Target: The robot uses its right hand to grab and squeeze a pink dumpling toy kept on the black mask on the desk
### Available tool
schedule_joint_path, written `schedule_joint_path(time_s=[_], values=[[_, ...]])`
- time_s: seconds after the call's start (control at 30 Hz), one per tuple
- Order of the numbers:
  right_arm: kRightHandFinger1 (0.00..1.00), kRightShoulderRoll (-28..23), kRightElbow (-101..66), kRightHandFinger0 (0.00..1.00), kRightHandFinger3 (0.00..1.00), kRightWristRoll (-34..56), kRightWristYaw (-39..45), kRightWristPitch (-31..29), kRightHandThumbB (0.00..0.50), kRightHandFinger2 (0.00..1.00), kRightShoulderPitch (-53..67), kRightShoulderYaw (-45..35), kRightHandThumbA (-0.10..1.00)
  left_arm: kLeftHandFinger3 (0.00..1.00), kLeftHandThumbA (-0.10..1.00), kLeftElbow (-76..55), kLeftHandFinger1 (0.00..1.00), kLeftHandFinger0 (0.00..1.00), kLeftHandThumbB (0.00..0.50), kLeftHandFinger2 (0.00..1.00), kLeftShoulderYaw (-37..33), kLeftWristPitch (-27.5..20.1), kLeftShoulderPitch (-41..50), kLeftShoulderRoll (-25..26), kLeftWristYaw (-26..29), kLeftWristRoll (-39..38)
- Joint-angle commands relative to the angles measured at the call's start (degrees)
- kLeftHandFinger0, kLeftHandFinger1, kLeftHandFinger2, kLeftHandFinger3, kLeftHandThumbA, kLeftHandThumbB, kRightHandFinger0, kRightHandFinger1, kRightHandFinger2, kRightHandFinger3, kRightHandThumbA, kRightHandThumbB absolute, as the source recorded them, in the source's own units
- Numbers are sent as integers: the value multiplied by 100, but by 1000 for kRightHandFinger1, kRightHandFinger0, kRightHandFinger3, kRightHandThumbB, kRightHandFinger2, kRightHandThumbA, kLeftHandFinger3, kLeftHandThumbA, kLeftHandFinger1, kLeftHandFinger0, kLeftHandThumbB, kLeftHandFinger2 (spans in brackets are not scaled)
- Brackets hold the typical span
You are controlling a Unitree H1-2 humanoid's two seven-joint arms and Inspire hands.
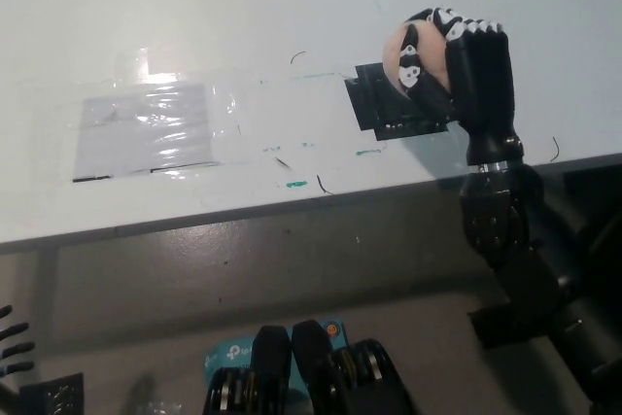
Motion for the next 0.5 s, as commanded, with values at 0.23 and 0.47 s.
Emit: schedule_joint_path(time_s=[0.23,0.47], values=[[196,83,2050,0,431,-4,1069,413,5,575,-588,306,-100,893,1000,-154,730,690,132,804,104,-76,-90,139,-27,-25],[35,270,2887,0,1000,57,1204,775,50,366,-713,456,-100,926,1000,-164,744,708,140,824,73,-117,-55,144,-49,1]])
